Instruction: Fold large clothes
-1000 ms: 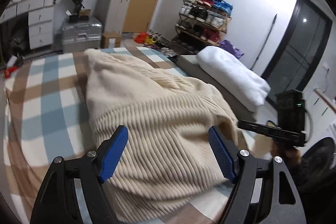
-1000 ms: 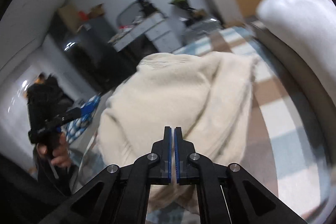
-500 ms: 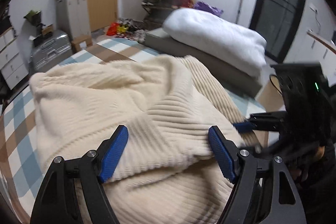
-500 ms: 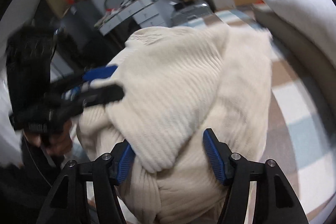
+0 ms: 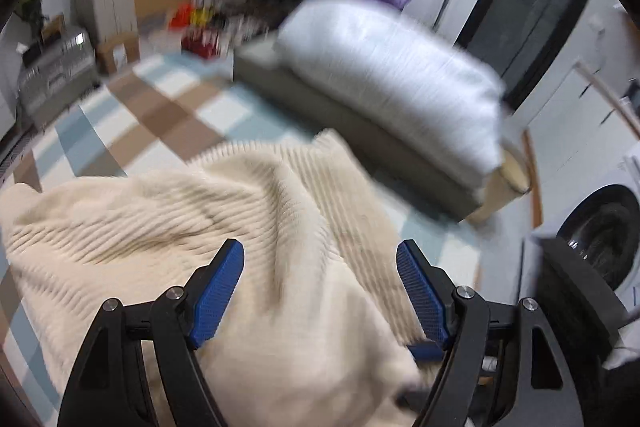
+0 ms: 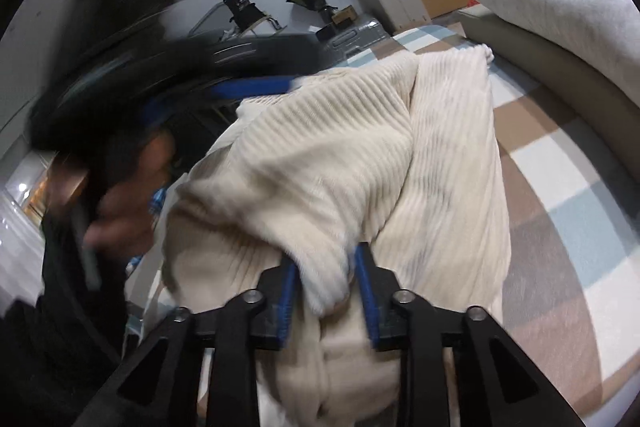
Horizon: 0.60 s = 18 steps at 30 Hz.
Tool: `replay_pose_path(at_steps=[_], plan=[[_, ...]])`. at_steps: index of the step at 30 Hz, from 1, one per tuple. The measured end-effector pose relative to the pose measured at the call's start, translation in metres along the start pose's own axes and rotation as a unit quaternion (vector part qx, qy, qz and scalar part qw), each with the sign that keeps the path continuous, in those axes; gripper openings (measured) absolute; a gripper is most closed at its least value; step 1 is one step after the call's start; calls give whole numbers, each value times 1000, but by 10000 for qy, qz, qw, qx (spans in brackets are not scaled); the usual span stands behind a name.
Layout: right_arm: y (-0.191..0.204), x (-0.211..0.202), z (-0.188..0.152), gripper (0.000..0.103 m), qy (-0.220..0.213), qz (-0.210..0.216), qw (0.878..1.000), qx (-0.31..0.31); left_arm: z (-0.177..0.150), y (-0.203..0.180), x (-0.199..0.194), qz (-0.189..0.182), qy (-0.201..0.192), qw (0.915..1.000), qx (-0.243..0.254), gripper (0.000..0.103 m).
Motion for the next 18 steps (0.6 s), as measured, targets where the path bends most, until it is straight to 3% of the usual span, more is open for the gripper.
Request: replay_pose_path(at_steps=[1,2,3,4,5,6,10,14,18], plan=[[0,-5,-4,40,26,48,10000,-18,1,0,19,86,342,9994,-14,75],[0,-7,-7,45,53,69,9999,-58,0,0,29,165,518,9985,-22,66],[1,-11,-9,52,77,81,9999,-115,-3,0,37,260,640,9976,-37,53],[2,-15,-11,55,121,128,9996,-209,-5,2,43,407,738,9964,-42,23],[3,-18,-14,59,188,199,9991,-325,-5,5,46,531,749,9957,-84,11],[4,-20,-17,60,267,245,9982,-478,-3,5,43,494,580,9970,-168,5],[6,-12,-26,62,559,282,9949,-791,11,6,6,465,-170,9983,-301,0],[-9,10,-39,62,982,501,9931,-401,29,11,-19,164,-567,9968,-546,0],[-15,4,-37,59,952,773,9923,-182,43,23,-36,-24,-883,9930,-787,0]])
Point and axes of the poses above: each gripper's, at about its wrist camera, not at the fingertips, and x roughly the way its jaws point, y to its left, z to its top, the point moved 6 cm from there along x, roughly the way its jaws point, and after that the axes turned 12 degrees about x, right-handed, at the moved point
